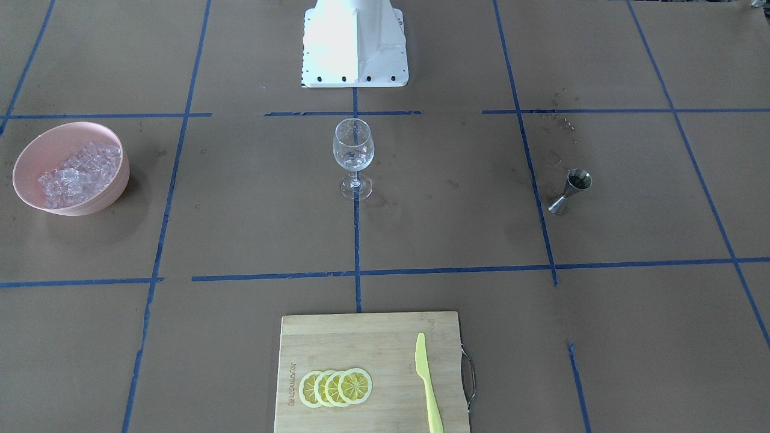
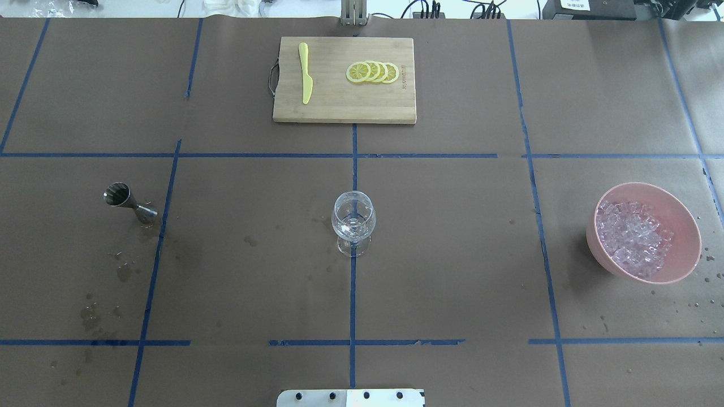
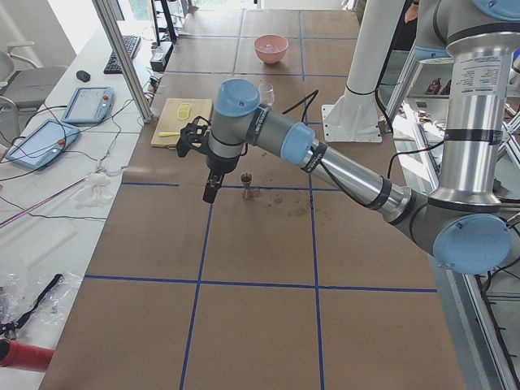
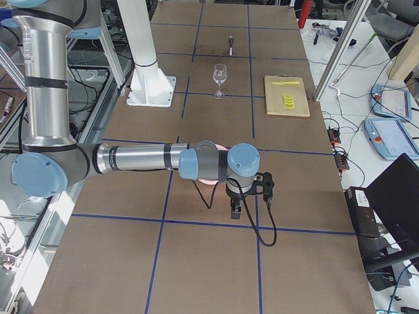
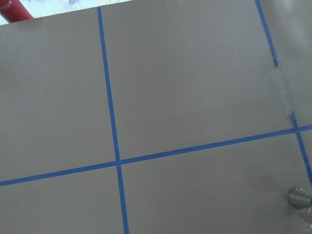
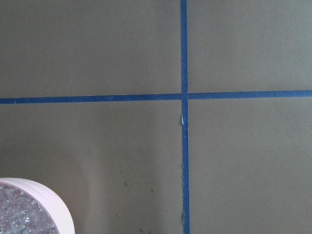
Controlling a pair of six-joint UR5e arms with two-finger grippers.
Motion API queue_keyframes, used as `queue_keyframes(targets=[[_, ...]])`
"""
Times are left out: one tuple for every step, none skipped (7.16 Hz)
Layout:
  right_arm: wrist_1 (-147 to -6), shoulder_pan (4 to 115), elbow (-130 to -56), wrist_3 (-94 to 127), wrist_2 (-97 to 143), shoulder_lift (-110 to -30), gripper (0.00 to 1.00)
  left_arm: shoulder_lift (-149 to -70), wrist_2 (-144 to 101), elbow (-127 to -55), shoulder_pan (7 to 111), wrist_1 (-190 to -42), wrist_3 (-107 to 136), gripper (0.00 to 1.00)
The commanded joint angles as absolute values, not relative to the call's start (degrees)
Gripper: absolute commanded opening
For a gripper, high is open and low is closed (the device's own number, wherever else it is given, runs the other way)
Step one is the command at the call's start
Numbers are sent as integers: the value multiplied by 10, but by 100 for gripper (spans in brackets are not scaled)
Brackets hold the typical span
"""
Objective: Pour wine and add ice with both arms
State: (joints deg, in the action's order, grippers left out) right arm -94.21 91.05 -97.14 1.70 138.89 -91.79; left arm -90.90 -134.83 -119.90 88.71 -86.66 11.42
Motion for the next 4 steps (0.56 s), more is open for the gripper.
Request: queue_keyframes(targets=[[-941,911,-976,16,1384,-914,100,-906,-1346,-1280,809,-873,246,100],[-942,911,-976,16,1383,-911,100,-904,-1279,-1309,741,-899,340,100],[-943,911,-976,25,1387,-909,100,-895,-1225,-1316,662,-959,452,100],[-942,911,-976,67,1393,-903,100,-856,-1187,-1316,615,-1037,512,100]])
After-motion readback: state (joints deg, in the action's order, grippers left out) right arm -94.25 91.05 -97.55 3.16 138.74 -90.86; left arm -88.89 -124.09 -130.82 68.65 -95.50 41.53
